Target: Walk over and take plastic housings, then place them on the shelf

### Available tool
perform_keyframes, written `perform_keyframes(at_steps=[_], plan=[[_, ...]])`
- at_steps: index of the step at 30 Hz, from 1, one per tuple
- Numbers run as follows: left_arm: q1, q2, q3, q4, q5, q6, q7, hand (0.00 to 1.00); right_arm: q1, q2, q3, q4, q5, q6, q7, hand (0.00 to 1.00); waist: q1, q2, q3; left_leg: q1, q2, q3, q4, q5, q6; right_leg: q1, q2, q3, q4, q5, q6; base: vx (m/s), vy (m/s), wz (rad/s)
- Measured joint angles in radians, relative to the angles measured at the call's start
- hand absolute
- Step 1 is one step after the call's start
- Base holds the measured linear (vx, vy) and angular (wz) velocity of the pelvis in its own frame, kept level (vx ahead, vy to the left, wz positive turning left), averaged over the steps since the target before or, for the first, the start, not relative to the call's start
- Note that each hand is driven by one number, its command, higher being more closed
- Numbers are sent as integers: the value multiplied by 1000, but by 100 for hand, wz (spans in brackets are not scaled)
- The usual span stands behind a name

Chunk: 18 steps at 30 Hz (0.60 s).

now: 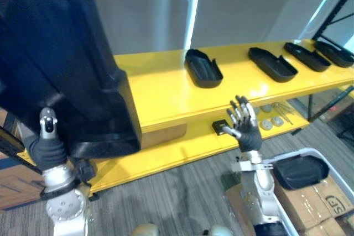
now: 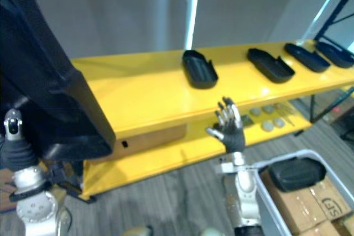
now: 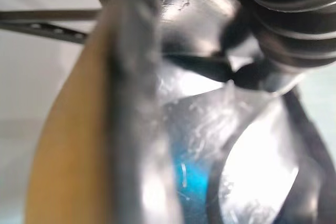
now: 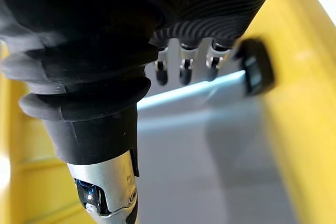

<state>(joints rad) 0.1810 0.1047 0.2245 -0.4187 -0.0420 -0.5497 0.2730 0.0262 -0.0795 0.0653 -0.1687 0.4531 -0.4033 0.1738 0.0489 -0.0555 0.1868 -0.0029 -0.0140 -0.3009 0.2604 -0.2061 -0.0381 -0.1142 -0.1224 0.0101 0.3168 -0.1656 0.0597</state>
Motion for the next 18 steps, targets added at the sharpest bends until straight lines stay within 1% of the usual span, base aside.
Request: perform_keyframes(at_steps=[1, 2, 3, 4, 5, 6, 8, 9, 11, 12, 13, 14, 15, 16, 18], plan=[[12, -19, -22, -1, 1, 4, 3, 100, 0, -18, 9, -46, 0, -14, -1, 0, -3, -6, -16, 4, -2, -40, 15, -26, -22, 28, -1, -30, -12, 59, 44, 256, -293, 99], [22, -36, -37, -6, 1, 8, 4, 100, 1, -30, 10, -59, 0, -15, -2, 0, 0, 5, -31, 0, 14, -39, 17, -29, -27, 38, 5, -62, -16, 52, 32, 295, -296, 125], [35, -63, -65, -13, 1, 13, 0, 100, -1, -48, 8, -84, -5, -16, -8, 0, -1, 35, -53, -18, 63, 41, 7, -23, -24, 56, 10, -122, -36, 43, 18, 341, -276, 123], [33, -88, -89, -14, 0, 15, -12, 100, -2, -75, -1, -103, -19, -23, -27, 0, -6, 60, -66, -19, 109, 156, -7, -4, -23, 88, 9, -178, -54, 43, 15, 282, -212, 130], [32, -100, -100, -13, 1, 15, -14, 100, -3, -86, -4, -107, -23, -24, -36, 0, -6, 66, -68, -20, 129, 212, -16, 10, -26, 108, 7, -206, -65, 43, 15, 281, -162, 139], [24, -120, -129, -12, 1, 16, -16, 100, -1, -98, -13, -116, -40, -24, -54, 0, -11, 85, -80, -12, 166, 323, -31, 39, -40, 149, 2, -260, -85, 43, 14, 143, -57, 111], [-5, -121, -168, -11, -5, 12, -22, 100, -15, -103, -40, -147, -75, -24, -78, 0, -9, 98, -89, 3, 178, 438, -53, 69, -54, 186, -7, -305, -99, 42, 13, 147, -23, 111], [-25, -111, -180, -7, -11, 5, -23, 100, -46, -100, -41, -151, -85, -24, -87, 0, -5, 93, -90, 1, 171, 457, -66, 83, -51, 191, -13, -311, -102, 42, 13, 94, 12, 73], [-54, -103, -190, 28, -20, -4, -18, 100, -84, -99, -51, -151, -91, -24, -90, 0, -3, 87, -93, 2, 157, 450, -106, 96, -61, 187, -18, -311, -114, 42, 13, 70, 36, 29], [-69, -98, -191, 55, -21, 1, -18, 100, -85, -89, -66, -150, -97, -24, -92, 0, -4, 72, -94, 2, 147, 447, -125, 108, -61, 187, -23, -312, -127, 42, 13, 53, 53, 19], [-78, -90, -192, 82, -26, 20, -22, 100, -80, -74, -83, -149, -106, -24, -98, 0, -7, 55, -96, 3, 138, 445, -140, 119, -58, 188, -28, -312, -138, 43, 15, 34, 36, 12], [-80, -82, -196, 107, -27, 38, -22, 100, -73, -62, -91, -149, -107, -23, -110, 0, -9, 46, -98, 5, 134, 445, -152, 123, -57, 189, -30, -312, -145, 46, 20, 38, 40, 4], [-80, -68, -198, 138, -24, 69, -32, 100, -60, -45, -101, -149, -106, -23, -122, 0, -15, 36, -100, 8, 128, 447, -155, 123, -57, 193, -34, -311, -156, 51, 28, 40, 34, -4], [-79, -61, -198, 154, -17, 104, -48, 100, -39, -30, -104, -149, -106, -23, -134, 0, -18, 32, -99, 24, 123, 448, -167, 124, -57, 206, -36, -310, -167, 55, 32, 29, 30, -5], [-79, -39, -198, 164, -17, 141, -74, 100, 6, -5, -100, -149, -129, -23, -146, 0, -27, 28, -100, 50, 117, 452, -190, 125, -55, 222, -37, -308, -177, 56, 35, 15, 18, -6]])
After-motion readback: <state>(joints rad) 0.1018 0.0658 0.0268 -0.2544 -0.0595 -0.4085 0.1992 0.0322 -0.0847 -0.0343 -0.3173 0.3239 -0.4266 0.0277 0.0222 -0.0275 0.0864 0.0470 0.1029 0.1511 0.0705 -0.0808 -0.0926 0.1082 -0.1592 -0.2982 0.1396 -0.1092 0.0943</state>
